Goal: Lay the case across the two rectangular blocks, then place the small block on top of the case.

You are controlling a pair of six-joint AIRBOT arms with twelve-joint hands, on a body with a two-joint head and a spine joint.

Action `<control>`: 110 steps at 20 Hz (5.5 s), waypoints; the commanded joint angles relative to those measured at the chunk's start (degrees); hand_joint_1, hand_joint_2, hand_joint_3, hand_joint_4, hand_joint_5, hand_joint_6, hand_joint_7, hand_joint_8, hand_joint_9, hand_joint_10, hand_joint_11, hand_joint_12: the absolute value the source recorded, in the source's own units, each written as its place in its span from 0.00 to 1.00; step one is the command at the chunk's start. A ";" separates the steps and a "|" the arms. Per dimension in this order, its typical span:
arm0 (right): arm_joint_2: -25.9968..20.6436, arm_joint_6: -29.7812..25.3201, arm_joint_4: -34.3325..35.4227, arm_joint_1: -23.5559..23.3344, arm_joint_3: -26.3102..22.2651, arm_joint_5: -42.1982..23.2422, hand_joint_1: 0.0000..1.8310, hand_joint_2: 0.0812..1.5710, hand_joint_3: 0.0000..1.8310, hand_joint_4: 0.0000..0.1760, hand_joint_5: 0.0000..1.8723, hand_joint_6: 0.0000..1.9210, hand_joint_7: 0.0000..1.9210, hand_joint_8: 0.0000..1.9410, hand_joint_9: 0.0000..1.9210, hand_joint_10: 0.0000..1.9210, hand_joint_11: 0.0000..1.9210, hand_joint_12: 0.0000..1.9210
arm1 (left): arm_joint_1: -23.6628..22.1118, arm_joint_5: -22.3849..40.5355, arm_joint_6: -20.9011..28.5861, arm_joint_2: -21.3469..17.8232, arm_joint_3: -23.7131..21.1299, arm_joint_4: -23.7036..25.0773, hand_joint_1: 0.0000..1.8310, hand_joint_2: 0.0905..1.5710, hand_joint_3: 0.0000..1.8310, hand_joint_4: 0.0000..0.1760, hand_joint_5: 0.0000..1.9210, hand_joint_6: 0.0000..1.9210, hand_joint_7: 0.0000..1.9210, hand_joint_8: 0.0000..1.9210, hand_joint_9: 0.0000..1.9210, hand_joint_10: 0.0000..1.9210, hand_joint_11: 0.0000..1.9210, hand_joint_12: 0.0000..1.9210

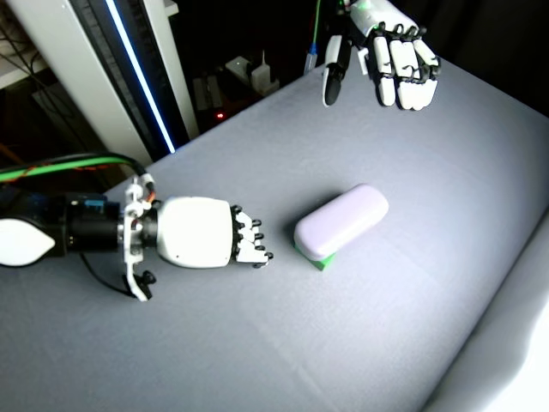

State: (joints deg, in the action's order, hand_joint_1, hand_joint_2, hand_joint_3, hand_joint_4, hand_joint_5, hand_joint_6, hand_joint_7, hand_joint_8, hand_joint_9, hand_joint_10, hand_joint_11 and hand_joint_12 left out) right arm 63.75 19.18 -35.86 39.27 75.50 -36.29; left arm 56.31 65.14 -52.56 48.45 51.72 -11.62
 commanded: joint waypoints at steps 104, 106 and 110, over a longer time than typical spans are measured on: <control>15.48 -0.31 -1.43 -20.84 15.98 4.99 0.61 0.63 0.00 0.00 0.36 0.00 0.44 0.02 0.38 0.04 0.05 0.69 | 2.36 6.63 3.87 1.87 1.39 -0.98 0.49 0.55 0.00 0.37 0.19 0.00 0.18 0.00 0.19 0.00 0.00 0.54; 15.48 -0.31 -1.43 -20.84 15.98 4.99 0.61 0.62 0.00 0.00 0.35 0.00 0.44 0.01 0.38 0.03 0.06 0.69 | 2.36 6.69 3.94 1.88 1.38 -0.98 0.49 0.55 0.00 0.43 0.18 0.00 0.19 0.00 0.20 0.00 0.00 0.54; 15.48 -0.32 -1.12 -20.84 15.35 5.00 0.54 0.59 0.00 0.34 0.20 0.00 0.27 0.00 0.30 0.00 0.01 0.68 | 2.37 6.90 4.09 1.90 1.35 -0.98 0.50 0.55 0.00 0.37 0.19 0.00 0.19 0.00 0.21 0.00 0.00 0.56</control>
State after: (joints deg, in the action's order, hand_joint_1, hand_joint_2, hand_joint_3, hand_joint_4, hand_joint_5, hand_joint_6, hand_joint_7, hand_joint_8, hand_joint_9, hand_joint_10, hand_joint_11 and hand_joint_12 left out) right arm 79.35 18.94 -38.50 19.11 90.91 -26.46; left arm 59.27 64.82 -48.90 49.91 52.86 -13.04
